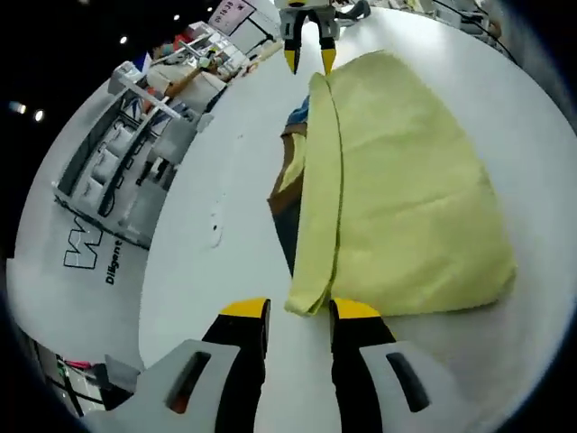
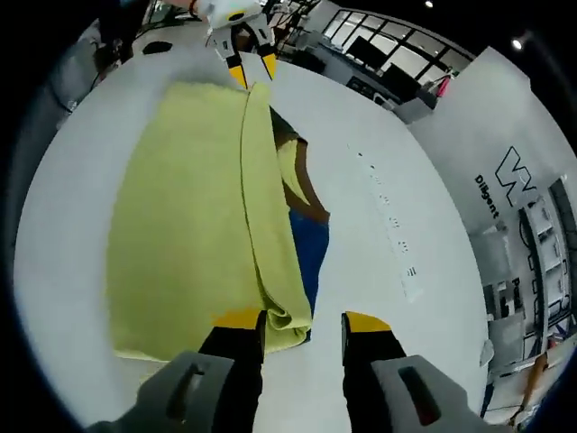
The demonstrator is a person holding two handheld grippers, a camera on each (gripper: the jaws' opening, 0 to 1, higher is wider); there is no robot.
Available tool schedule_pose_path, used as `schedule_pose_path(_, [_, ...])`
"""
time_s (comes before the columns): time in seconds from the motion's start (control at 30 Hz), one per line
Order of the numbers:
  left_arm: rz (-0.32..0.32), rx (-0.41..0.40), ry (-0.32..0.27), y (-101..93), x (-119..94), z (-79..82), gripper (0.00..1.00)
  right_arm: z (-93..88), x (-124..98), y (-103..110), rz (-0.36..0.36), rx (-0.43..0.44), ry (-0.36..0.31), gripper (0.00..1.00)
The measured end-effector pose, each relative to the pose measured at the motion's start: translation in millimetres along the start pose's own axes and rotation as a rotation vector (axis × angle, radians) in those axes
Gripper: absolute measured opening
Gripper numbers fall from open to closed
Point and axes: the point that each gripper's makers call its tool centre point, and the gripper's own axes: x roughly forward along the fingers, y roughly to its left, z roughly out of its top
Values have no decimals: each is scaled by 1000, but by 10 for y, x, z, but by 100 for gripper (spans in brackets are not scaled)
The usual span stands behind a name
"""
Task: Fold the garment on the visible template until the final outline fits inside the template.
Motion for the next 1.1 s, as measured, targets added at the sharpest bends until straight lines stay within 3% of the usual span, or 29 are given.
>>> schedule_pose_path(0.17, [-14, 26, 17, -5, 7, -39, 23, -31, 47, 38, 30, -29, 12, 22])
schedule_pose_path(0.23, [-17, 24, 13, -9, 20, -36, 22, -35, 81, 28, 23, 22, 4, 21])
schedule_pose_path(0.4, [-18, 25, 32, -26, 52, -65, 18, -149, 113, 5, -4, 98, 65, 24])
schedule_pose_path(0.43, [-7, 25, 26, -13, 48, -42, 15, -149, 129, 29, 8, 139, 51, 23])
schedule_pose_path(0.63, [-29, 36, 4, -45, 76, 8, 12, -166, 159, 58, 0, 136, 51, 7])
schedule_pose_path(0.7, [-26, 47, 16, -42, 95, -16, 5, -168, 156, 75, 0, 163, 53, 6])
schedule_pose_path(0.77, [-33, 21, 27, -40, 106, -59, 4, -173, 143, 56, -11, 181, 44, 0])
schedule_pose_path(0.87, [-59, -2, -14, -88, 95, -9, 5, -242, 114, 7, -30, 221, 49, 0])
schedule_pose_path(0.9, [-46, 40, 8, -77, 93, -45, 4, -247, 105, -3, -36, 227, 45, 0])
schedule_pose_path(1.1, [-47, -13, -2, -92, 83, -46, 4, -266, 66, -30, -62, 284, 15, 0])
